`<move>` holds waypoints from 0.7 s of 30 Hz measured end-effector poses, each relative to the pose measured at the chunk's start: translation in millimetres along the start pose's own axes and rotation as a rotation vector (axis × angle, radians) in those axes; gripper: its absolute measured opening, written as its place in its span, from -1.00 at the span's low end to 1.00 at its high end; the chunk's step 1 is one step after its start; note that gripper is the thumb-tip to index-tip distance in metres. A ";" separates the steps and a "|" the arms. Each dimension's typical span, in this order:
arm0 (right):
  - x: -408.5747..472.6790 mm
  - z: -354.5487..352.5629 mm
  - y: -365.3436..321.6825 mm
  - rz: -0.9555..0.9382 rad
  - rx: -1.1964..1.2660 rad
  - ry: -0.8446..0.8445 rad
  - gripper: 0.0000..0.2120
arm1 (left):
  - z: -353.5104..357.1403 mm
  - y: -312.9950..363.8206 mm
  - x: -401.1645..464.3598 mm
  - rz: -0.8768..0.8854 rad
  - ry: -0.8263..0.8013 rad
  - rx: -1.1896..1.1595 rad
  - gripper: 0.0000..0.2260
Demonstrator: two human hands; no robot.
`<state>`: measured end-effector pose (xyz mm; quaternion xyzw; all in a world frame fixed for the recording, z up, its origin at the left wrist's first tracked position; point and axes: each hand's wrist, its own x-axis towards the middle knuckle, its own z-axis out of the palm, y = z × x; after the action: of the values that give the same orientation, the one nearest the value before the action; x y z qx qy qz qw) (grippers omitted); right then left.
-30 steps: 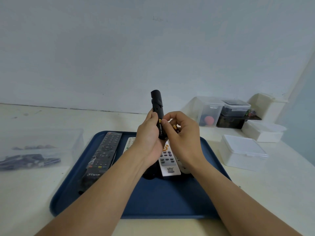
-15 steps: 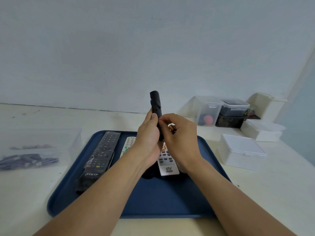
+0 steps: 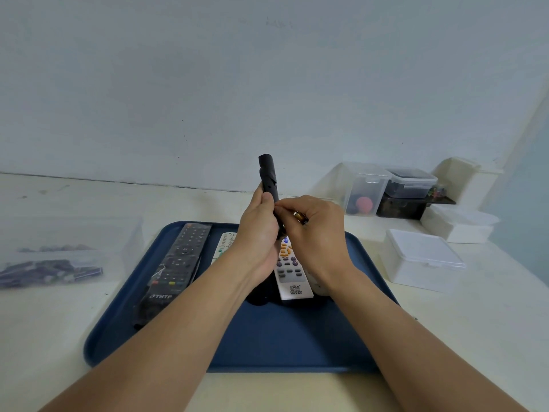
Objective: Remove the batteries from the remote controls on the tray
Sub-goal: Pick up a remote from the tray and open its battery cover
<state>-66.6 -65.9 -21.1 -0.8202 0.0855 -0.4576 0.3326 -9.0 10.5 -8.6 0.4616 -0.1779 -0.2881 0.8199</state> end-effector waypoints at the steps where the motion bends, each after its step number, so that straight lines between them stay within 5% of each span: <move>1: 0.5 -0.2 0.0 0.012 0.007 -0.006 -0.84 | -0.1 -0.1 -0.2 0.002 0.001 0.009 -0.63; 21: 5.0 -7.2 1.3 0.131 0.152 -0.067 -0.91 | 6.5 -6.8 -4.0 0.022 -0.046 0.107 -0.61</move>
<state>-69.4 -72.5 -15.8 -0.8001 0.0929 -0.4123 0.4256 -17.8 6.0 -11.2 0.4959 -0.2171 -0.2797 0.7929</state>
